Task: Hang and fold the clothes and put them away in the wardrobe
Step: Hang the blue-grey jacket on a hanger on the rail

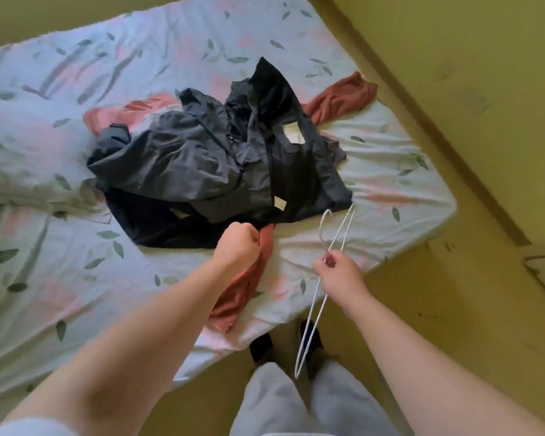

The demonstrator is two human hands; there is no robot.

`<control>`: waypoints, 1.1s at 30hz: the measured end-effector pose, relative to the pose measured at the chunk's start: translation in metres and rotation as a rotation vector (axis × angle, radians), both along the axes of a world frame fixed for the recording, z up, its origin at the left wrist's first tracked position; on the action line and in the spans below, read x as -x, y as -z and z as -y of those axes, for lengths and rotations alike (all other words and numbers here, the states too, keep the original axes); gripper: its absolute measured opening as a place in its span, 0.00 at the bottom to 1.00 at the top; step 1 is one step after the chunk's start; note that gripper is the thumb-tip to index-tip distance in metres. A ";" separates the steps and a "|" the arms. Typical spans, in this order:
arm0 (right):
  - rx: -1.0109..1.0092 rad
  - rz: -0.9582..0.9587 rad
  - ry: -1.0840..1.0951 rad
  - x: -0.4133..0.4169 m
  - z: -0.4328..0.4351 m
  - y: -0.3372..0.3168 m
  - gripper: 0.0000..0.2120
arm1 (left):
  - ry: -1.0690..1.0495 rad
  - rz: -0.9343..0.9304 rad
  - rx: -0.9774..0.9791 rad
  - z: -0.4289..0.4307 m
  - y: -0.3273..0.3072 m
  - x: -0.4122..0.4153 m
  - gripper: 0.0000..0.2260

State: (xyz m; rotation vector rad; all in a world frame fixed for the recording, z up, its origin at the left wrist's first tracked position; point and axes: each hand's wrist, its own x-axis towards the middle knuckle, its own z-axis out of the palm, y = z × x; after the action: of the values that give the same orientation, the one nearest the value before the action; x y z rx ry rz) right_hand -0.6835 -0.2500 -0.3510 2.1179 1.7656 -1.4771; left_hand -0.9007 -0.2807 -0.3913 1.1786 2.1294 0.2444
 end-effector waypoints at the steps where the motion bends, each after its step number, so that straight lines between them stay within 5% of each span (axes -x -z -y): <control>1: 0.000 0.002 0.055 -0.002 -0.004 0.005 0.09 | 0.048 -0.015 0.023 -0.014 0.013 0.004 0.04; 10: 0.258 -0.102 0.502 0.000 -0.018 0.052 0.17 | 0.446 -0.480 0.403 -0.085 0.110 0.048 0.18; 15: 0.308 -0.086 0.507 -0.001 -0.009 0.064 0.16 | 0.524 -0.609 0.679 -0.083 0.137 0.083 0.38; 23: 0.311 -0.117 0.499 0.018 -0.013 0.050 0.14 | 0.429 -0.607 0.459 -0.060 0.133 0.108 0.25; 26: 0.315 -0.133 0.473 0.028 -0.018 0.043 0.15 | 0.244 -0.539 0.365 -0.063 0.126 0.109 0.17; 30: 0.300 -0.128 0.416 0.035 -0.022 0.034 0.15 | -0.054 -0.318 0.435 -0.071 0.124 0.106 0.23; 33: 0.293 -0.134 0.381 0.032 -0.022 0.029 0.15 | -0.495 -0.173 0.457 -0.080 0.120 0.107 0.22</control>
State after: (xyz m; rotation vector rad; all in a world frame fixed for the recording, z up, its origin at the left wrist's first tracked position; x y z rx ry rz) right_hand -0.7157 -0.2283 -0.3802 2.3264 1.1198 -1.8651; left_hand -1.0080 -0.2011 -0.5112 0.4163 2.4306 -0.1325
